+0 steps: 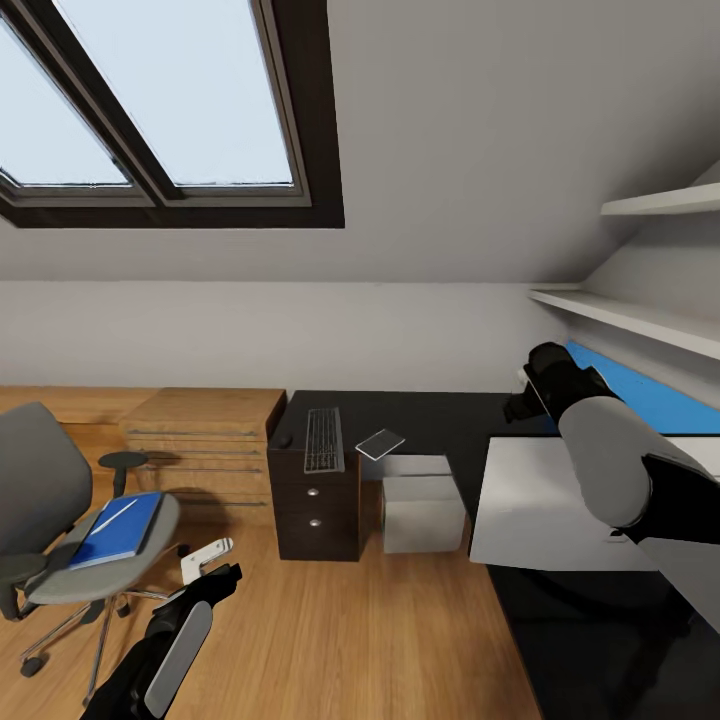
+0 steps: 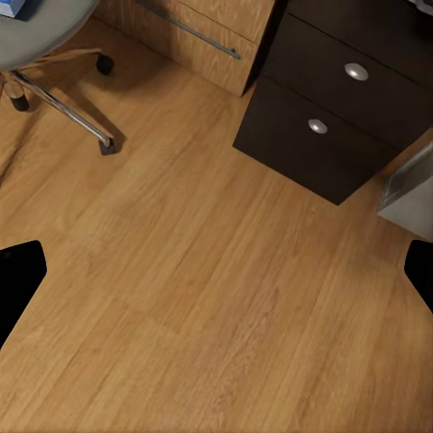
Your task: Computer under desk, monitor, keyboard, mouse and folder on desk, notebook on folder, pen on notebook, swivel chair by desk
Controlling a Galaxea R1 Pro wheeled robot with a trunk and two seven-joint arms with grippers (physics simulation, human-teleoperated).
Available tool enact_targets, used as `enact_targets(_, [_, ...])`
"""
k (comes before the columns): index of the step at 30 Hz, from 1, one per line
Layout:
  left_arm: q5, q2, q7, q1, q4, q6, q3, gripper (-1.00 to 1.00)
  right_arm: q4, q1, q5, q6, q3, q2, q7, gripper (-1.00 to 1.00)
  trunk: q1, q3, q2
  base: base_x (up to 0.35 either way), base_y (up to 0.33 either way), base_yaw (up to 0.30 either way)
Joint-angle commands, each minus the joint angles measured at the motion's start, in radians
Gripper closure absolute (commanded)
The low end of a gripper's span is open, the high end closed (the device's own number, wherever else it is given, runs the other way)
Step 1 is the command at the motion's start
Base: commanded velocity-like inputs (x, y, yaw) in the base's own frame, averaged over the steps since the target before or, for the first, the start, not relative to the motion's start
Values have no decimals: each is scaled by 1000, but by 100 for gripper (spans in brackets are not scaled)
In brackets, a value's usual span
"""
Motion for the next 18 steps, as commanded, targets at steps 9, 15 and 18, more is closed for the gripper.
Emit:
enact_targets(9, [9,1,9,0,-1,1,-4,-100,7,0,9,-1,-6,1,-5,-100,0,-1,-1,0,0,0])
enact_targets(15, [9,2,9,0,-1,1,-3,-100,7,0,9,-1,-6,2,-5,-100,0,-1,-1,-8,0,0])
enact_targets(18, [9,3,9,0,-1,1,-3,-100,9,0,9,-1,-6,4,-6,-100,0,-1,-1,-174,0,0])
